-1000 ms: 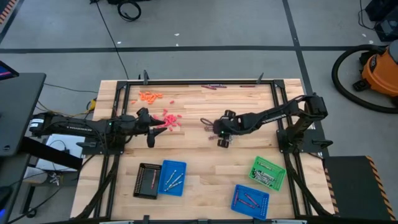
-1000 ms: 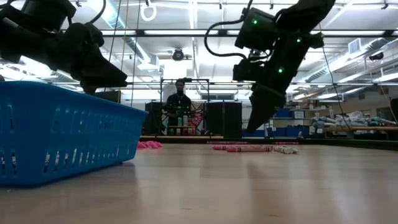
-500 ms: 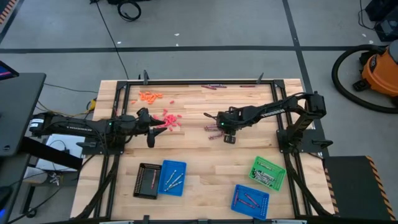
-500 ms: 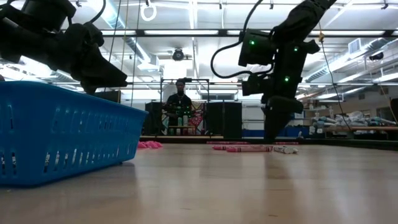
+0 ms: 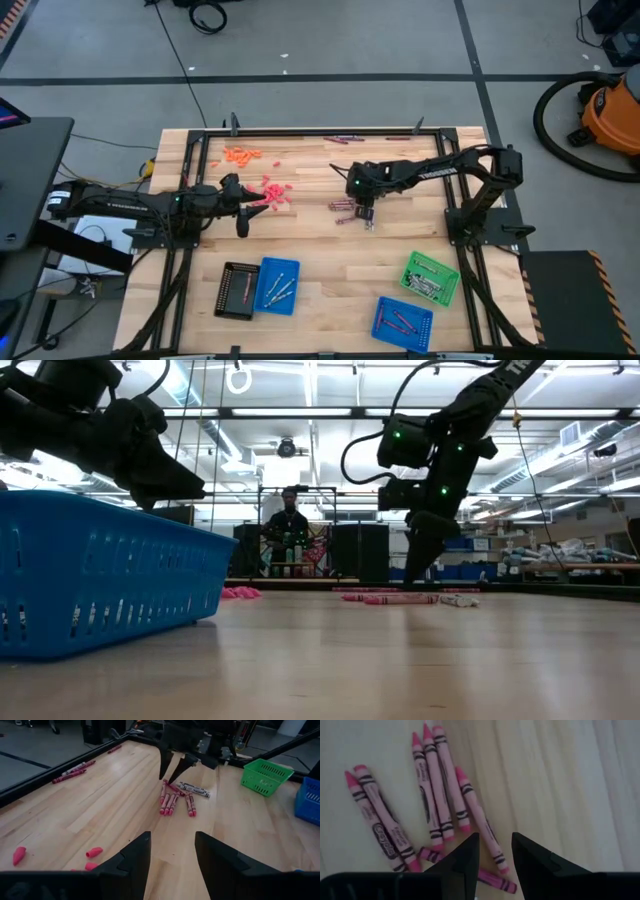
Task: Sort crayons
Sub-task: Put the pink crayon into the black bin
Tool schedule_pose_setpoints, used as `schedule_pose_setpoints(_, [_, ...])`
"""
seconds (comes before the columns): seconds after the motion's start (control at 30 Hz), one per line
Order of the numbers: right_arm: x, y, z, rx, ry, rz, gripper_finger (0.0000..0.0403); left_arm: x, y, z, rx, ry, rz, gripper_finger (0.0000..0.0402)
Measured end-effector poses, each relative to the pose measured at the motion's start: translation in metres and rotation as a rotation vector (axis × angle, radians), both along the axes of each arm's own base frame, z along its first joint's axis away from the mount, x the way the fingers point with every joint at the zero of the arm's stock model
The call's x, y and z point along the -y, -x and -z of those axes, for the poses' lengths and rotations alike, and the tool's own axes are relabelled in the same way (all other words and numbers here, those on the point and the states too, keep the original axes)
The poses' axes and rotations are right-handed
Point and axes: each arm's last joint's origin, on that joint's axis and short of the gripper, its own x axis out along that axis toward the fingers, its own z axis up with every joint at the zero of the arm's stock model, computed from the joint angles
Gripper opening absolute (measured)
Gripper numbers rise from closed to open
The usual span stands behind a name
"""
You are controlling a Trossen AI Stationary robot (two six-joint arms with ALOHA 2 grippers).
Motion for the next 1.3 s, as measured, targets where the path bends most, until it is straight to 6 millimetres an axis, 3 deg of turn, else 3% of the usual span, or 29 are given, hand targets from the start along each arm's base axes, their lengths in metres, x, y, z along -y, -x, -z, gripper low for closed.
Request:
schedule_pose_setpoints(0.2, [0.003, -0.002, 0.020, -0.043, -0.031, -0.013, 0.0123, 0.000, 0.000, 0.001, -0.006, 0.000, 0.000, 0.0164])
schedule_pose_setpoints(0.4, [0.005, -0.005, 0.024, -0.051, -0.022, 0.005, 0.0114, 0.000, 0.000, 0.001, -0.014, 0.000, 0.000, 0.0164])
schedule_pose_setpoints(0.8, [0.005, -0.007, 0.024, -0.022, -0.032, 0.022, 0.0018, 0.000, 0.000, 0.000, -0.032, -0.130, 0.036, 0.0164])
schedule_pose_setpoints(1.3, [0.002, -0.013, 0.023, 0.022, 0.003, -0.059, 0.0035, -0.001, 0.000, -0.002, -0.028, -0.203, 0.032, 0.0164])
